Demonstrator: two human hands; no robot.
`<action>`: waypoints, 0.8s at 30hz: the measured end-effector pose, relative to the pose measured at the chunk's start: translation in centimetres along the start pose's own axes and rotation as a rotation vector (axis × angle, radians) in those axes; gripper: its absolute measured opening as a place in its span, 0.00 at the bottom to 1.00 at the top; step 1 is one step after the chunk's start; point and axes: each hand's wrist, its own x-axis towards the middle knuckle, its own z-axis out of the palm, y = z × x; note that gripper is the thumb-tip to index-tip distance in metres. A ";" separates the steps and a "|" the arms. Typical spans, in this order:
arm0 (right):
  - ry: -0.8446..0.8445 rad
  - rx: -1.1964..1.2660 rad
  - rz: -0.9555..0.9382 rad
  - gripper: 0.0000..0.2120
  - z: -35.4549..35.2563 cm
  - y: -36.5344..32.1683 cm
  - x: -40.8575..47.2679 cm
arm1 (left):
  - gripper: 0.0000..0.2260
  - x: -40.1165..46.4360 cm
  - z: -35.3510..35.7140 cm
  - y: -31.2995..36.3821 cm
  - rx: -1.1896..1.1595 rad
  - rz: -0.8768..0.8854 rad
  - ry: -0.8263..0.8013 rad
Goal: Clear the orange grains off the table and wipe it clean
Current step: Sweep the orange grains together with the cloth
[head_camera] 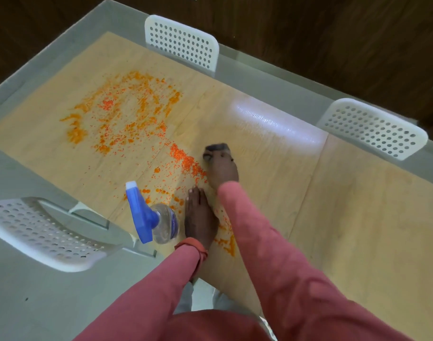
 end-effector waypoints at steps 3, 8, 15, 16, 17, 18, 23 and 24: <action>-0.046 0.197 -0.042 0.24 -3.1 -1.3 1.8 | 0.30 -0.7 -0.3 0.0 -0.032 0.013 -0.012; 0.163 0.188 0.031 0.30 -5.0 4.6 -2.4 | 0.29 -1.4 -0.9 -0.7 0.050 0.105 -0.083; 0.182 -0.116 0.379 0.19 -1.0 9.2 -11.2 | 0.47 -3.2 -1.0 -2.9 0.124 0.248 -0.251; 0.204 -0.081 0.359 0.18 -0.5 8.4 -11.1 | 0.50 -3.6 -1.1 -3.2 0.123 0.275 -0.269; 0.232 -0.040 0.337 0.16 -0.1 7.4 -10.9 | 0.52 -4.2 -1.1 -3.7 0.119 0.297 -0.290; 0.250 0.001 0.308 0.15 -0.1 6.5 -10.3 | 0.53 -4.5 -1.2 -4.0 0.111 0.310 -0.304; 0.218 0.392 0.259 0.22 -1.9 4.5 -9.0 | 0.48 -6.9 -1.6 -5.2 0.082 0.351 -0.273; 0.241 0.409 0.266 0.23 -2.2 4.7 -9.2 | 0.45 -7.4 -1.6 -5.2 0.081 0.373 -0.243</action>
